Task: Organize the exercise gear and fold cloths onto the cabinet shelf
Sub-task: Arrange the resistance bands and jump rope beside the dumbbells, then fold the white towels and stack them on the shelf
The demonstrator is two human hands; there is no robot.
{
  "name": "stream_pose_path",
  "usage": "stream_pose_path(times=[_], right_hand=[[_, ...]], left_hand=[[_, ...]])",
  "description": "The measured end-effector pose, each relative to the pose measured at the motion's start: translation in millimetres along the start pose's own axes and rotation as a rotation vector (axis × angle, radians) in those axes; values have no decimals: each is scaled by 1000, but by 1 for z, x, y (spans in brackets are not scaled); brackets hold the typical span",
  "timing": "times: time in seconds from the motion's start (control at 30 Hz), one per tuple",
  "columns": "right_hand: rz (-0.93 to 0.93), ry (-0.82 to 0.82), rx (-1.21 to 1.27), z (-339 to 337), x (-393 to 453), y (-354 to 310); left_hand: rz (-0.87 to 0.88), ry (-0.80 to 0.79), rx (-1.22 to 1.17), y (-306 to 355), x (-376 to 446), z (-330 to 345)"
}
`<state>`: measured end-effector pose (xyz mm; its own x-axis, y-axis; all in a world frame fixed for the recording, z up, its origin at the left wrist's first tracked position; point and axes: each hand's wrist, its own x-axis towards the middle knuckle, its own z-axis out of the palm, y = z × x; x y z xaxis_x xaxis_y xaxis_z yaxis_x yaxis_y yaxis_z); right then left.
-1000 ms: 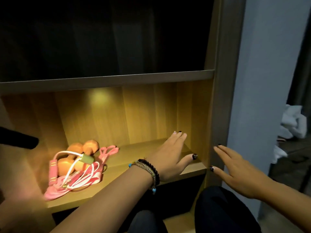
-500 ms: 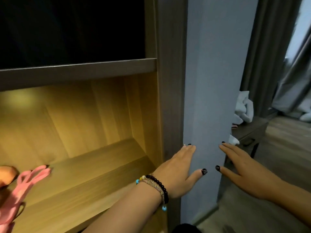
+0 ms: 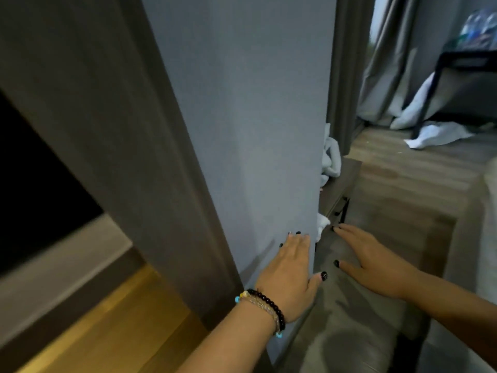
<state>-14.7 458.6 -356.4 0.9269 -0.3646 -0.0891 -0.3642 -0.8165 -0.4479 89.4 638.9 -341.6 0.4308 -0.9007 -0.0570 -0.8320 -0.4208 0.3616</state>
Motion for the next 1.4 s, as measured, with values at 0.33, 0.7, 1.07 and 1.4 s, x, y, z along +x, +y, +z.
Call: stream_pose_path(times=[0.33,0.7,1.07,1.4], right_hand=[[159,62,51,-123,-3,-19],[185,20,19,-188,36,48],[174,8,-2,-225,92,103],[218,-16,-35,-249,187,135]], left_hand=[[36,-17,-165,59,44,-94],[-25,63,-343,102,144,-99],[-57,14,-287,112,228,-98],[-160,137,-310,79,326,-92]])
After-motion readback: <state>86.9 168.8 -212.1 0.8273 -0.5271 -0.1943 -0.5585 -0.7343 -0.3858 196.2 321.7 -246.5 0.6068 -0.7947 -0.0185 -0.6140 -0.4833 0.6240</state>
